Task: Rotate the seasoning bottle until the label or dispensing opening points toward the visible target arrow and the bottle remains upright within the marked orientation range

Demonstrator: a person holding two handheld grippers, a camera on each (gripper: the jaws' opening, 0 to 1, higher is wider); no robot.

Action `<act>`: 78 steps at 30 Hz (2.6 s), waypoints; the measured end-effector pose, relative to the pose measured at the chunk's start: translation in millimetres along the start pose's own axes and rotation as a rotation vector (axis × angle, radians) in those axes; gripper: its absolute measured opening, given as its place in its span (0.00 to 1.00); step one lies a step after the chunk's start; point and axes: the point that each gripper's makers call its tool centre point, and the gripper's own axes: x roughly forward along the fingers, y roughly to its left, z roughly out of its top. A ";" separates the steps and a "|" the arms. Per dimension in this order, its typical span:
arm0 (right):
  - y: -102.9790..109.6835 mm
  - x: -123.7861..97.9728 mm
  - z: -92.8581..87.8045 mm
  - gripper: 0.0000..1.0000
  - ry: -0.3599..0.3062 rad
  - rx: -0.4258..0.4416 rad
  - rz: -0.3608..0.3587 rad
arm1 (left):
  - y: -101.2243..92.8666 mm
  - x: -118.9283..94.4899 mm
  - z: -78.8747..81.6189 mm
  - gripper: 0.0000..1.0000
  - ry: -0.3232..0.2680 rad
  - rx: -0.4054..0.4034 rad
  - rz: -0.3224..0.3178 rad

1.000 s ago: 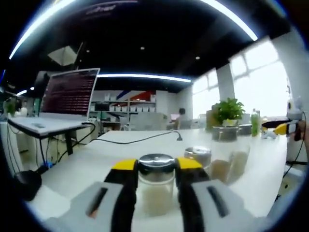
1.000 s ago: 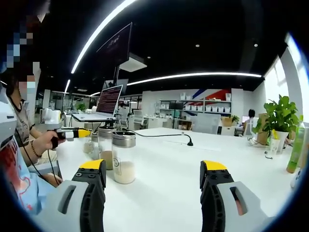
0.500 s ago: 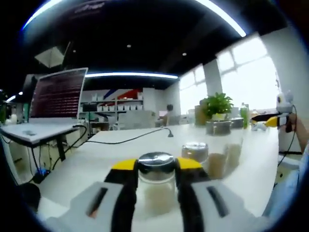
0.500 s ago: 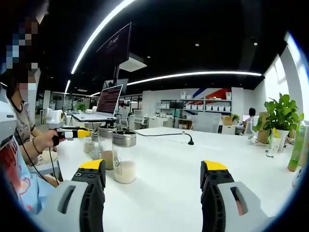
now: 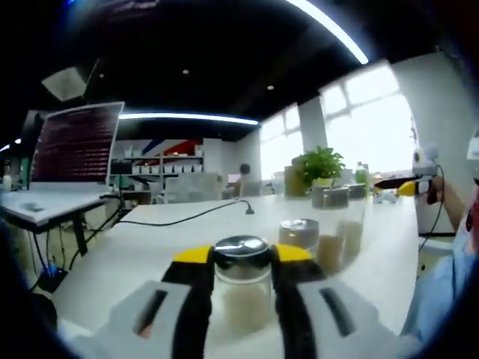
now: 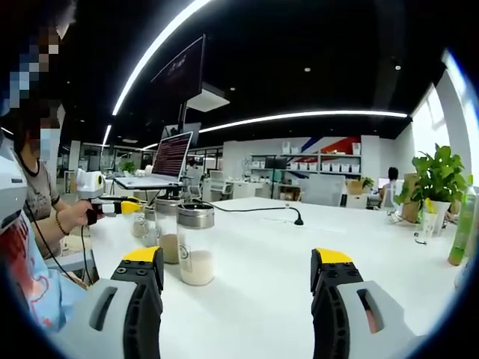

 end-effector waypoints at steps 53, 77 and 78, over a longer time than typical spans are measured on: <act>2.5 8.2 -5.8 0.83 0.017 0.018 0.008 | -7.7 5.9 -2.2 0.32 0.019 0.004 -0.496; 1.2 7.8 -9.6 0.83 0.024 0.029 0.002 | 6.6 -19.4 37.9 0.48 -0.049 -0.038 -0.148; 0.9 7.5 -9.6 0.83 0.023 0.030 0.001 | 6.9 -20.1 38.2 0.49 -0.053 -0.047 -0.130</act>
